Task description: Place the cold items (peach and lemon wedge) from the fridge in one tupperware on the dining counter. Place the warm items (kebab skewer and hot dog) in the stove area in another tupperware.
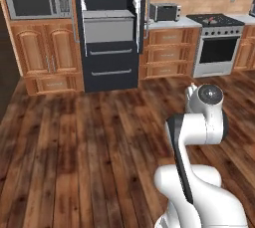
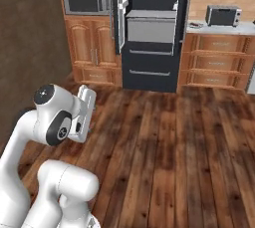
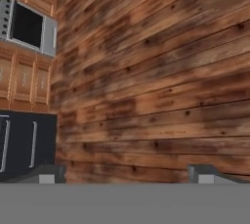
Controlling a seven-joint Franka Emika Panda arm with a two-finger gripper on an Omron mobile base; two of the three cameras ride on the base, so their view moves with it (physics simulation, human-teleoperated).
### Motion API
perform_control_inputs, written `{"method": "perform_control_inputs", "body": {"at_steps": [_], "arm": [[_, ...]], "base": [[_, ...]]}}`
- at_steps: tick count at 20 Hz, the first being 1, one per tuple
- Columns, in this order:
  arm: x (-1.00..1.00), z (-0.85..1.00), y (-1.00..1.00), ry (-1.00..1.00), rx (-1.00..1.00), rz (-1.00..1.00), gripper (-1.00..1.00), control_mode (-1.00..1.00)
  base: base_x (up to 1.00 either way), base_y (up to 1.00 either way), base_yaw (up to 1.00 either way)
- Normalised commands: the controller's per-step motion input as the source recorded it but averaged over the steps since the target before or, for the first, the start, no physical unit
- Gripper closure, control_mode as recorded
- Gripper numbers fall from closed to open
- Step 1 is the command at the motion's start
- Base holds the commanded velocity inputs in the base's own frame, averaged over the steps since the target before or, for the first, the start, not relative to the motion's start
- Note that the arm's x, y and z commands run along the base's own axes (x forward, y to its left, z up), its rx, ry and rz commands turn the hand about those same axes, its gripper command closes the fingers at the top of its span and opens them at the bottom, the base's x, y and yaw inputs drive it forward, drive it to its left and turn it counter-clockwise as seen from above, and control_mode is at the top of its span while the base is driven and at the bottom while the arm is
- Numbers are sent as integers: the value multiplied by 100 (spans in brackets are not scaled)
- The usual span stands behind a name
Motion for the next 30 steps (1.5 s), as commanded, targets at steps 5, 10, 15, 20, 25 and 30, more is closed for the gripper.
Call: {"method": "perform_control_inputs", "body": {"at_steps": [5, 10, 15, 20, 25, 30], "arm": [[0, 0, 0, 0, 0, 0, -100, 100], [0, 0, 0, 0, 0, 0, -100, 100], [0, 0, 0, 0, 0, 0, -100, 100], [0, 0, 0, 0, 0, 0, -100, 100], [0, 0, 0, 0, 0, 0, -100, 100], [0, 0, 0, 0, 0, 0, -100, 100]], "base": [[100, -23, 7], [100, -38, 1], [100, -62, 0], [100, -18, 0], [100, 33, 0], [100, 41, 0]]}}
